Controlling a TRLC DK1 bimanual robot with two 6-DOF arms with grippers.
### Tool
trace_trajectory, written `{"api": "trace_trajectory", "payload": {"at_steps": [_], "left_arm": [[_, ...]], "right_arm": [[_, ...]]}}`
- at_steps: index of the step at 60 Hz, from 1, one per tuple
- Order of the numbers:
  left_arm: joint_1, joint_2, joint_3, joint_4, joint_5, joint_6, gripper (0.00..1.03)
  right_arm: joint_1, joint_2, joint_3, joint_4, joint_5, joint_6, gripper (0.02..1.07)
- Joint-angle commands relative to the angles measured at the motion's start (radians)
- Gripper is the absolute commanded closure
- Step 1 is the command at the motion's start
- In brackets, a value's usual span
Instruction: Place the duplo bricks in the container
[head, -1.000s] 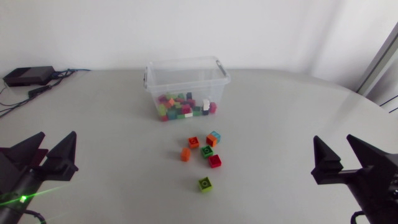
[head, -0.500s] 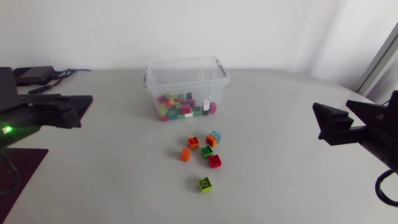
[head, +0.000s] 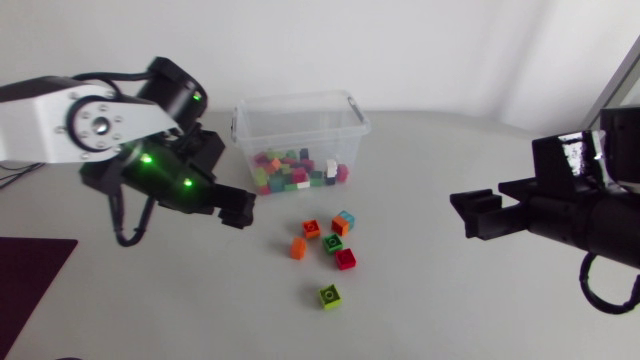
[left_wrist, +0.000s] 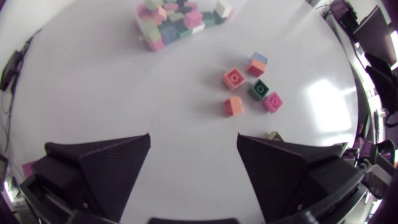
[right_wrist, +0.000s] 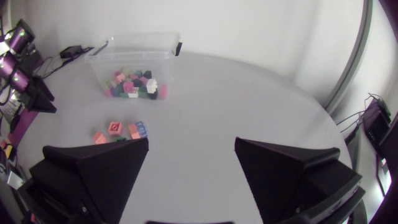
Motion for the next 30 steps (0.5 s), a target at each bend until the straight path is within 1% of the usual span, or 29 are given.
{"api": "trace_trajectory", "payload": {"at_steps": [1, 5, 11, 22, 30], "left_arm": [[-0.014, 0.114, 0.06, -0.029, 0.027, -0.048, 0.09], [-0.04, 0.18, 0.087, -0.03, 0.027, -0.056, 0.09], [-0.076, 0.26, 0.129, -0.027, 0.027, -0.073, 0.09], [-0.124, 0.383, 0.21, -0.018, 0.03, -0.111, 0.09], [-0.141, 0.467, 0.271, -0.009, 0.03, -0.136, 0.09]], "right_arm": [[0.008, 0.046, 0.029, -0.023, -0.019, 0.023, 0.07], [0.011, 0.092, 0.037, -0.035, -0.048, 0.023, 0.07], [0.013, 0.144, 0.049, -0.061, -0.145, 0.003, 0.07], [0.041, 0.254, 0.084, -0.072, -0.151, 0.017, 0.07], [0.05, 0.314, 0.086, -0.055, -0.151, 0.026, 0.07]]}}
